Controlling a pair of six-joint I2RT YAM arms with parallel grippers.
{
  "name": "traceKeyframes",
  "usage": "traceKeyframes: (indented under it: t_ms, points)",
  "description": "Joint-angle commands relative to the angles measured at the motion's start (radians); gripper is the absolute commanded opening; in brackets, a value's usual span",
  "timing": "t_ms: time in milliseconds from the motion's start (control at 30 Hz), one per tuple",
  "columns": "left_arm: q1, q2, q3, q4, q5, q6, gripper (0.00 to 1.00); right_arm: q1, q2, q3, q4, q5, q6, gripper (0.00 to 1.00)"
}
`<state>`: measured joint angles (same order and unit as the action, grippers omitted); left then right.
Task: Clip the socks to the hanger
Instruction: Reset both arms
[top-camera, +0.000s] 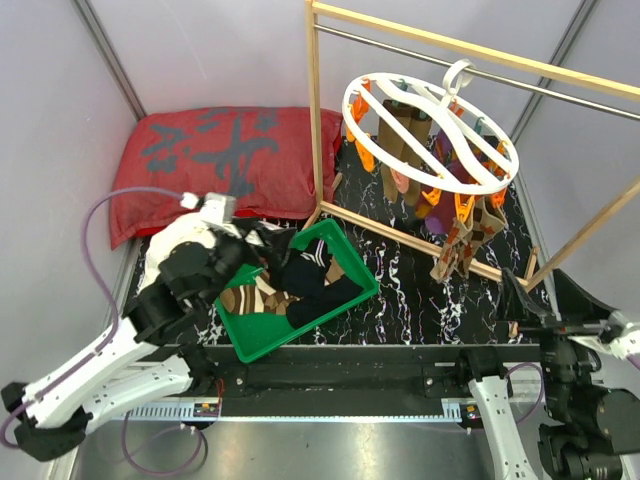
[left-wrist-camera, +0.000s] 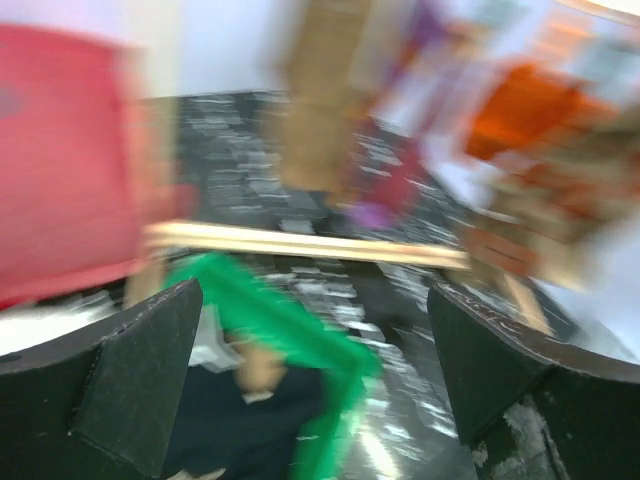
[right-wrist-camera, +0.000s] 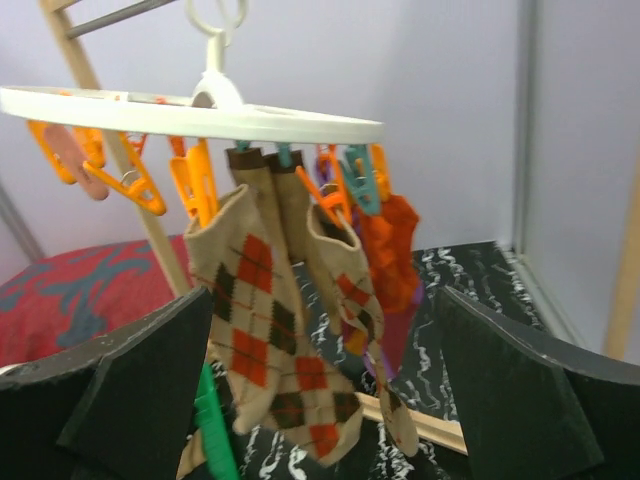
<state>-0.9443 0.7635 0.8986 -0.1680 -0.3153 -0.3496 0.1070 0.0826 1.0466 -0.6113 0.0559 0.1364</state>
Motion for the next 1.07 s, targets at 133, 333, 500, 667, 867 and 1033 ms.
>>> traceKeyframes:
  t_ms: [133, 333, 500, 667, 867, 1033]
  points:
    - [0.125, -0.327, -0.104, -0.325, -0.313, -0.072, 0.99, 0.007, -0.069, 0.009, -0.137, 0.183, -0.066, 1.0]
    - [0.125, -0.633, -0.148, -0.477, -0.425, -0.098, 0.99, 0.007, -0.069, 0.047, -0.219, 0.151, -0.074, 1.0]
    - [0.125, -0.751, -0.122, -0.539, -0.439, -0.071, 0.99, 0.007, -0.07, 0.082, -0.255, 0.128, -0.061, 1.0]
    - [0.125, -0.756, -0.099, -0.562, -0.443, -0.077, 0.99, 0.007, -0.067, 0.104, -0.257, 0.121, -0.041, 1.0]
    - [0.125, -0.759, -0.089, -0.562, -0.438, -0.068, 0.99, 0.007, -0.063, 0.116, -0.269, 0.13, -0.035, 1.0]
    - [0.125, -0.788, -0.095, -0.564, -0.426, -0.072, 0.99, 0.005, -0.07, 0.118, -0.281, 0.11, -0.034, 1.0]
